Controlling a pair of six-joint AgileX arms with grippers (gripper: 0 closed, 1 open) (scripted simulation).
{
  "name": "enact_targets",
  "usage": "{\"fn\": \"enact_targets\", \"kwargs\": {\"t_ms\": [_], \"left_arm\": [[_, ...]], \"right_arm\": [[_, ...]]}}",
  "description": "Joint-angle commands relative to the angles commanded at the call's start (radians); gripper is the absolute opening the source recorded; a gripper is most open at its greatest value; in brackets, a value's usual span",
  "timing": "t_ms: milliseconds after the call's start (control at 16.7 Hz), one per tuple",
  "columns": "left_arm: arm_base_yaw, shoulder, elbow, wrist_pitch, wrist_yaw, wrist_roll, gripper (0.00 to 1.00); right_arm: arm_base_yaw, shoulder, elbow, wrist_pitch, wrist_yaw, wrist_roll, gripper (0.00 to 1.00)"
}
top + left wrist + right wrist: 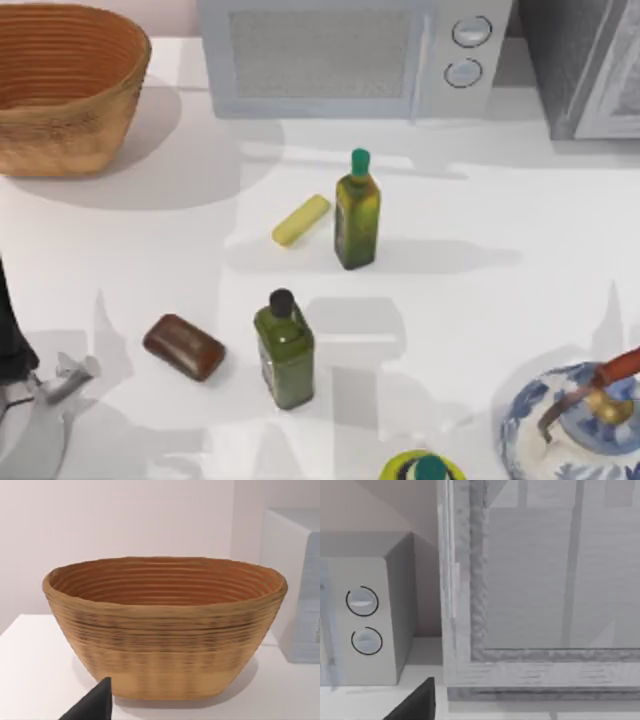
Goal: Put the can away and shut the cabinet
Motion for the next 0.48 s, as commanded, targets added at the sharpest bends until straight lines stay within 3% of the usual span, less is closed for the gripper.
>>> {"fn": "enact_targets", "kwargs": {"t_ms": [240,480], "left_arm": [[0.0,0.0,0.0,0.0,0.0,0.0,1.0],[0.0,0.0,0.0,0.0,0.0,0.0,1.0]], "right_arm": [[-0.194,0.205,0.123,0.207,-0.143,0.016,1.0],[-0.446,0.558,0.24,0.482,-0.354,0.038,1.0]]}}
